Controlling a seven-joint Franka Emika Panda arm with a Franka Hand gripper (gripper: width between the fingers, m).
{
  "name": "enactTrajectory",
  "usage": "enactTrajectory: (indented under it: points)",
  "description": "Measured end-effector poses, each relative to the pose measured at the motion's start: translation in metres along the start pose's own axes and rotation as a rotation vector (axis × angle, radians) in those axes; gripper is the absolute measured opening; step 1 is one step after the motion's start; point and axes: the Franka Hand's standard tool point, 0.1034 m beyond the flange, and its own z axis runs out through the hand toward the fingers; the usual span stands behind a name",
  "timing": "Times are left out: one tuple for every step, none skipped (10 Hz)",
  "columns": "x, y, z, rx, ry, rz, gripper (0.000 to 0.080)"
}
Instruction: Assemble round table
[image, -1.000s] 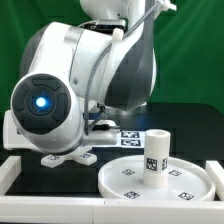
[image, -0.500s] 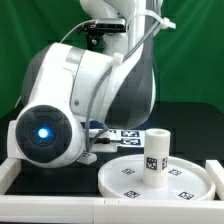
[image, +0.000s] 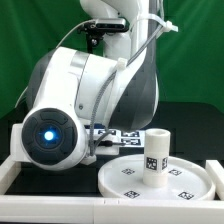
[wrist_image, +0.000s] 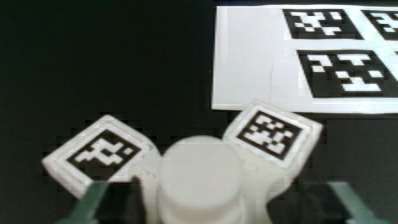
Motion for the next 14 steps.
enactTrajectory:
  points:
    - [-0.001,0.000,0.000,0.001,-0.003,-0.001,0.0217]
    - [-0.001,0.000,0.000,0.001,-0.004,-0.001,0.0215]
    - [-0.001,0.000,0.000,0.001,-0.004,-0.002,0.0215]
    - [-0.002,-0.001,-0.002,-0.001,-0.002,-0.003,0.0215]
    - [-0.010,-0.006,-0.013,-0.006,0.012,-0.011,0.0215]
    - [-0.023,-0.010,-0.031,-0.012,0.057,-0.033,0.0215]
    - [-0.040,-0.011,-0.045,-0.008,0.096,-0.044,0.0215]
    - [-0.051,-0.010,-0.053,-0.001,0.104,-0.048,0.0215]
    - [-0.055,-0.009,-0.064,-0.009,0.155,-0.063,0.0215]
    - [-0.053,-0.008,-0.071,-0.022,0.251,-0.077,0.0215]
    - [-0.054,-0.008,-0.067,-0.023,0.288,-0.078,0.0215]
    - [-0.048,-0.006,-0.071,-0.032,0.358,-0.079,0.0215]
    - [-0.046,-0.004,-0.077,-0.044,0.448,-0.080,0.0215]
    - [-0.042,-0.002,-0.088,-0.066,0.530,-0.099,0.0216]
